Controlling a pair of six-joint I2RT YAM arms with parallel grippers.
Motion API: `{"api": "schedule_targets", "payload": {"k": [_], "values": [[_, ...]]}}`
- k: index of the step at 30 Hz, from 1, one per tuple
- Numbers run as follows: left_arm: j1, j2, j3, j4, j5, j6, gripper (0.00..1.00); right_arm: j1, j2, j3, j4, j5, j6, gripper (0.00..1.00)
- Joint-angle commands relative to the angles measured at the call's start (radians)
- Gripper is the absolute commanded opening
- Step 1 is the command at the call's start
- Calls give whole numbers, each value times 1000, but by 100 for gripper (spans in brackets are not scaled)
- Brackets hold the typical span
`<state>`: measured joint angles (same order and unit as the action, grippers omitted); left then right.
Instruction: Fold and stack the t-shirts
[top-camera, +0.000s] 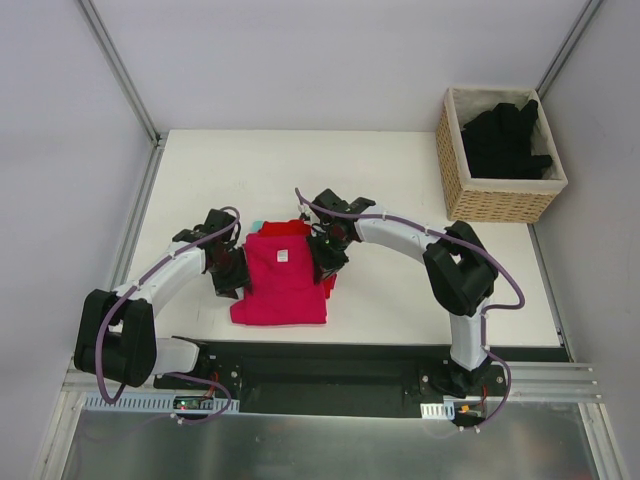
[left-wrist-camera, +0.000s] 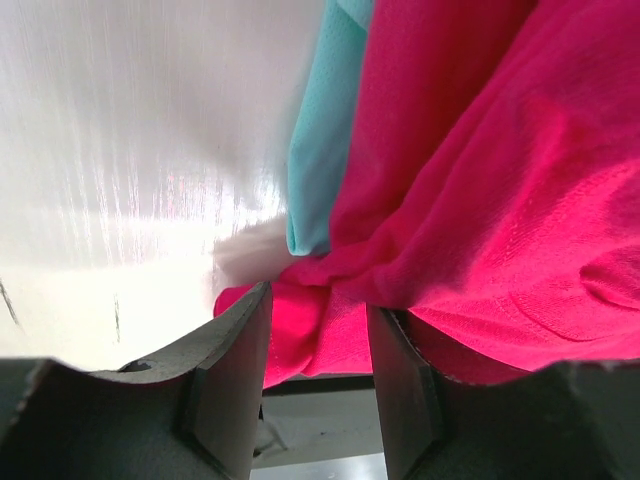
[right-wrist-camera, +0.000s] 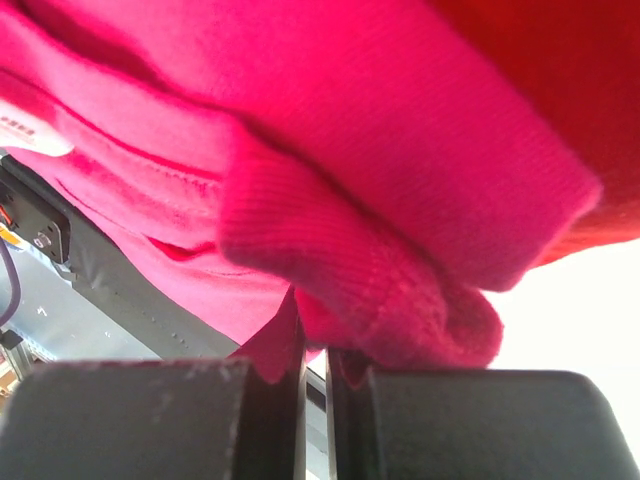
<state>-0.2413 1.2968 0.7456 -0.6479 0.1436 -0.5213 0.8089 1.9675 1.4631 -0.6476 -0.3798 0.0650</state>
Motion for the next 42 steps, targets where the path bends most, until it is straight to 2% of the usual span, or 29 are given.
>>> {"api": "schedule_targets", "payload": {"k": [1, 13, 20, 25, 31, 34, 42], "values": [[2, -4, 29, 51, -53, 46, 41, -2, -39, 34, -76, -5, -28, 1], [2, 13, -25, 186, 76, 67, 40, -2, -39, 31, -81, -5, -25, 1], [2, -1, -43, 214, 93, 69, 38, -2, -32, 39, -83, -5, -21, 1], [2, -7, -43, 214, 97, 76, 22, -2, -27, 49, -83, -5, -16, 1], [2, -17, -43, 212, 106, 79, 10, -4, -18, 65, -83, -7, -10, 1], [2, -28, -41, 209, 108, 80, 0, -2, -19, 63, -83, -4, -7, 1], [2, -48, -15, 168, 90, 98, 0, -1, -19, 69, -81, -1, -2, 1]]}}
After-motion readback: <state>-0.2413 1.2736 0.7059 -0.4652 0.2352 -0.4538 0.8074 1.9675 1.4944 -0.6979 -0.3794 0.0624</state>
